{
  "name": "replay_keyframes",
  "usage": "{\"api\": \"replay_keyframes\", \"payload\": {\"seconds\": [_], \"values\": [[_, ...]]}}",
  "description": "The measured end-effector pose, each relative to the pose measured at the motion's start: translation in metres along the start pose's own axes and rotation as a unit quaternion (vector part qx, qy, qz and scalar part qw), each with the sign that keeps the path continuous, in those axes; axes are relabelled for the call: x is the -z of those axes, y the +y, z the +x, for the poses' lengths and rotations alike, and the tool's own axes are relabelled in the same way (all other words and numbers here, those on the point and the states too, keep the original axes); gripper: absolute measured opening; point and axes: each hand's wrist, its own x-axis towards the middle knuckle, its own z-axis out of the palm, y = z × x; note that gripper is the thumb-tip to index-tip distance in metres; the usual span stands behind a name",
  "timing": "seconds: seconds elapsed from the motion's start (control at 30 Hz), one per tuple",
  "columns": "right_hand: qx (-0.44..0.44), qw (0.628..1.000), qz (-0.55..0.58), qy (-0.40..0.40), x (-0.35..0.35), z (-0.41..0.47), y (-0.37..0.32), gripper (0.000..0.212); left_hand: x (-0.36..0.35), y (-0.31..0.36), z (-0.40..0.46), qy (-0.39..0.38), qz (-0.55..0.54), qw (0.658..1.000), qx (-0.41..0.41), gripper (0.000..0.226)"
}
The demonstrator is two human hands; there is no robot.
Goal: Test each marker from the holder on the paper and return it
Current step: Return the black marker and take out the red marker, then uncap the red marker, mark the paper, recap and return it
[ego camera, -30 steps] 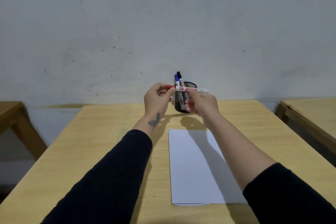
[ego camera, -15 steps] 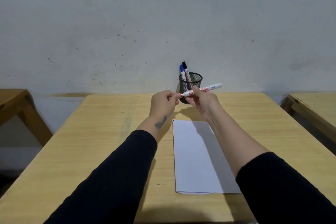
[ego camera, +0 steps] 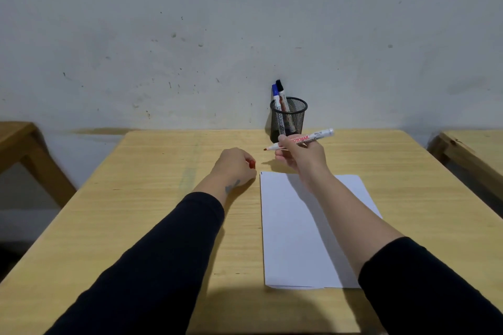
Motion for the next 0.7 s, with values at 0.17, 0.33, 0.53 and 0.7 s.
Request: {"api": "replay_keyframes", "payload": {"seconds": [0.17,0.33,0.53,0.7], "values": [[0.028,0.999,0.045,-0.005,-0.003,-0.007,0.008,0.018,-0.002,-0.017,-0.013,0.06,0.02,0.997,-0.051,0.061],[0.023,1.0,0.013,-0.003,-0.008,-0.009,0.022,0.013,-0.017,-0.033,-0.021,0.012,0.177,0.98,-0.09,0.092],[0.112,0.962,-0.249,0.005,-0.009,-0.009,0.033,0.032,-0.026,-0.041,-0.02,0.03,0.191,0.976,-0.102,0.089],[0.153,0.924,-0.348,0.025,-0.009,-0.008,0.038,0.036,-0.029,-0.043,-0.018,0.034,0.196,0.975,-0.098,0.09]]}}
